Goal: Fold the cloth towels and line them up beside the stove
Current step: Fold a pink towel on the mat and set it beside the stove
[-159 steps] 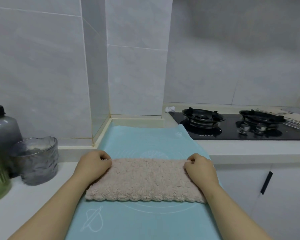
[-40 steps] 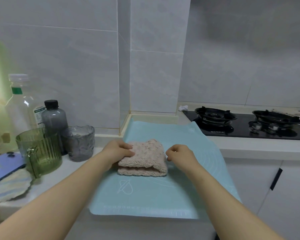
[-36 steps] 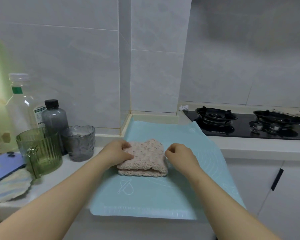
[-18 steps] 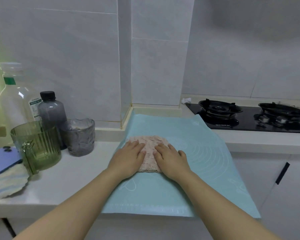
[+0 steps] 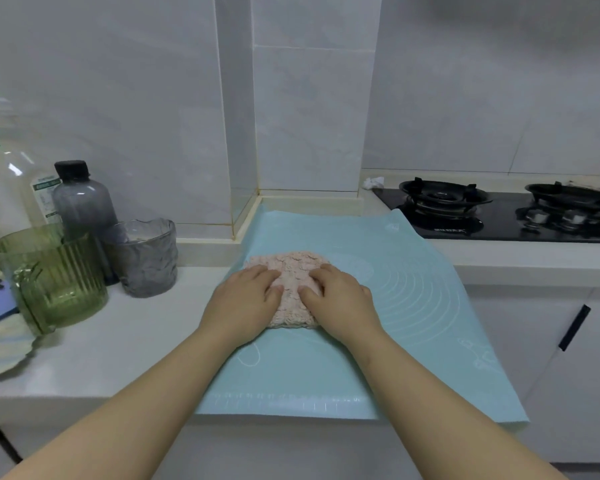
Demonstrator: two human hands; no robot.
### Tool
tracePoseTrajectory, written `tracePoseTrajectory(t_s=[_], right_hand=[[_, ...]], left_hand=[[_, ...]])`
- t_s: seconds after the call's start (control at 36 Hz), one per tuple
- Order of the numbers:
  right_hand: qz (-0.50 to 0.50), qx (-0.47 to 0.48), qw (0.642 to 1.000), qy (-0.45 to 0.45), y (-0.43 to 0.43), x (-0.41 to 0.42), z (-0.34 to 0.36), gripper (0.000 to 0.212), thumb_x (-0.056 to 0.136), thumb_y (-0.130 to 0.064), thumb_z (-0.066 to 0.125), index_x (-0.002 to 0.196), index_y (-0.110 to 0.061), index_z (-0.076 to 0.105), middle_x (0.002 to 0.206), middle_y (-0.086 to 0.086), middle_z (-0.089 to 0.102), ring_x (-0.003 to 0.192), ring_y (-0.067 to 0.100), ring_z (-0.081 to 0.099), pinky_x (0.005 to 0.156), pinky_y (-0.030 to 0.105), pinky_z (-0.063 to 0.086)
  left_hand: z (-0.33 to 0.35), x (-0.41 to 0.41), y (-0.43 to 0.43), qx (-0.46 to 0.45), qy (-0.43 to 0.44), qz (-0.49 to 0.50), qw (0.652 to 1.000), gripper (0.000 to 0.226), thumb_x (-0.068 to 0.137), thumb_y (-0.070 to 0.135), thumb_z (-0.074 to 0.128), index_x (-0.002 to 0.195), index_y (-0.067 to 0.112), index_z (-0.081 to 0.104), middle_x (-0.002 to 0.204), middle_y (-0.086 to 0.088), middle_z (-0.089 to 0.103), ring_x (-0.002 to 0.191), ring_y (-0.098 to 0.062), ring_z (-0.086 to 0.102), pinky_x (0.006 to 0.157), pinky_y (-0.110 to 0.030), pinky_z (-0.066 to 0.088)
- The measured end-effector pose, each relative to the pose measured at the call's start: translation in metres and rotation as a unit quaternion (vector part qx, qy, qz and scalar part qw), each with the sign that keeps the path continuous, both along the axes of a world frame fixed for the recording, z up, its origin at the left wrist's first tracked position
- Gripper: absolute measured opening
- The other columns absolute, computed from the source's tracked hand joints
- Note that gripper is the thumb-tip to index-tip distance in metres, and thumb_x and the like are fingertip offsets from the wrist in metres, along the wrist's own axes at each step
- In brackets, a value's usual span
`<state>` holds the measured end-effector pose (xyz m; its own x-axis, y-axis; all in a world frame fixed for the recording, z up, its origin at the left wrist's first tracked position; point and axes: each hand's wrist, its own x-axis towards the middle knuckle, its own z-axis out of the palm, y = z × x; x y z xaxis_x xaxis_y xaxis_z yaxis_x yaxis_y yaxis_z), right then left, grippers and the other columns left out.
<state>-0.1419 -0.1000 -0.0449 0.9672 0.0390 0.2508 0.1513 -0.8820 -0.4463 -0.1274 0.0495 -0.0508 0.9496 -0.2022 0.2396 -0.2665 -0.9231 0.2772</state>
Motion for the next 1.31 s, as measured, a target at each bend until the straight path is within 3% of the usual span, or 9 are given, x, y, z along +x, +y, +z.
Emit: tracePoseTrajectory(t_s=[0.06, 0.17, 0.39, 0.69, 0.86, 0.97, 1.08, 1.17, 1.31], right_hand=[[-0.036, 0.011, 0.999, -0.006, -0.001, 0.002, -0.002, 0.043, 0.089, -0.044, 0.047, 0.119, -0.015, 0.053, 0.123, -0.002, 0.053, 0.119, 0.021, 0.045, 0.096, 0.036, 0.031], [-0.065, 0.016, 0.998, 0.012, -0.003, 0.004, -0.004, 0.047, 0.086, -0.051, 0.046, 0.114, -0.014, 0.051, 0.113, 0.002, 0.059, 0.112, 0.024, 0.048, 0.094, 0.037, 0.031], [-0.037, 0.023, 0.999, 0.013, -0.005, 0.005, -0.006, 0.056, 0.090, -0.050, 0.039, 0.139, -0.024, 0.032, 0.124, -0.008, 0.053, 0.123, 0.015, 0.039, 0.103, 0.033, 0.023], [-0.057, 0.028, 0.995, 0.075, -0.001, -0.002, 0.009, 0.064, 0.091, -0.051, 0.040, 0.146, -0.023, 0.024, 0.139, -0.007, 0.044, 0.136, 0.013, 0.028, 0.111, 0.029, 0.014], [-0.120, -0.003, 0.991, 0.052, 0.010, -0.016, 0.015, 0.055, 0.090, -0.047, 0.046, 0.136, -0.018, 0.045, 0.121, -0.003, 0.062, 0.117, 0.021, 0.050, 0.094, 0.035, 0.032], [-0.134, -0.015, 0.985, 0.105, 0.015, -0.024, 0.024, 0.053, 0.094, -0.047, 0.038, 0.141, -0.023, 0.031, 0.128, -0.005, 0.053, 0.116, 0.018, 0.044, 0.093, 0.030, 0.030], [-0.163, 0.092, 0.963, 0.194, 0.014, -0.022, 0.036, 0.043, 0.089, -0.042, 0.051, 0.122, -0.015, 0.045, 0.111, 0.001, 0.060, 0.105, 0.023, 0.054, 0.087, 0.034, 0.040], [-0.160, 0.230, 0.924, 0.259, 0.009, -0.024, 0.045, 0.021, 0.085, -0.034, 0.061, 0.088, -0.014, 0.053, 0.085, -0.001, 0.058, 0.085, 0.020, 0.058, 0.075, 0.031, 0.046], [-0.200, 0.525, 0.775, 0.291, -0.001, -0.035, 0.066, 0.011, 0.086, -0.013, 0.060, 0.082, -0.007, 0.051, 0.084, 0.006, 0.058, 0.071, 0.015, 0.054, 0.057, 0.023, 0.041]], left_hand=[[0.001, -0.005, -0.001, 0.006, -0.041, 0.028, 0.999, 0.078, 0.073, 0.056, 0.004, 0.134, 0.027, 0.042, 0.140, 0.007, 0.042, 0.124, -0.022, 0.039, 0.100, -0.031, 0.033], [0.001, -0.006, -0.002, -0.012, -0.053, 0.091, 0.994, 0.058, 0.084, 0.050, 0.025, 0.136, 0.026, 0.037, 0.140, 0.004, 0.041, 0.122, -0.024, 0.038, 0.097, -0.033, 0.033], [0.005, -0.005, 0.003, -0.131, 0.001, 0.171, 0.977, 0.045, 0.087, 0.044, 0.050, 0.129, 0.028, 0.044, 0.122, 0.002, 0.056, 0.116, -0.024, 0.043, 0.089, -0.033, 0.037], [0.020, -0.006, -0.003, -0.114, 0.079, 0.213, 0.967, 0.056, 0.085, 0.046, 0.053, 0.134, 0.021, 0.041, 0.126, -0.003, 0.052, 0.116, -0.024, 0.044, 0.094, -0.030, 0.035], [0.036, -0.011, -0.010, -0.089, 0.145, 0.241, 0.956, 0.063, 0.087, 0.046, 0.053, 0.135, 0.011, 0.032, 0.125, -0.011, 0.049, 0.113, -0.029, 0.048, 0.089, -0.035, 0.039], [0.048, -0.012, -0.012, -0.110, 0.210, 0.249, 0.939, 0.056, 0.089, 0.044, 0.051, 0.127, 0.007, 0.033, 0.123, -0.014, 0.048, 0.110, -0.031, 0.051, 0.083, -0.037, 0.043], [0.057, -0.005, -0.003, -0.230, 0.298, 0.248, 0.893, 0.057, 0.086, 0.039, 0.059, 0.126, 0.005, 0.037, 0.127, -0.011, 0.052, 0.114, -0.029, 0.053, 0.084, -0.032, 0.041], [0.064, 0.000, 0.003, -0.405, 0.361, 0.242, 0.804, 0.052, 0.082, 0.028, 0.068, 0.120, -0.003, 0.049, 0.111, -0.012, 0.060, 0.098, -0.027, 0.059, 0.083, -0.026, 0.045], [0.082, -0.009, 0.004, -0.549, 0.424, 0.187, 0.696, 0.026, 0.085, 0.020, 0.066, 0.105, 0.007, 0.056, 0.078, -0.004, 0.060, 0.068, -0.015, 0.056, 0.057, -0.022, 0.049]])
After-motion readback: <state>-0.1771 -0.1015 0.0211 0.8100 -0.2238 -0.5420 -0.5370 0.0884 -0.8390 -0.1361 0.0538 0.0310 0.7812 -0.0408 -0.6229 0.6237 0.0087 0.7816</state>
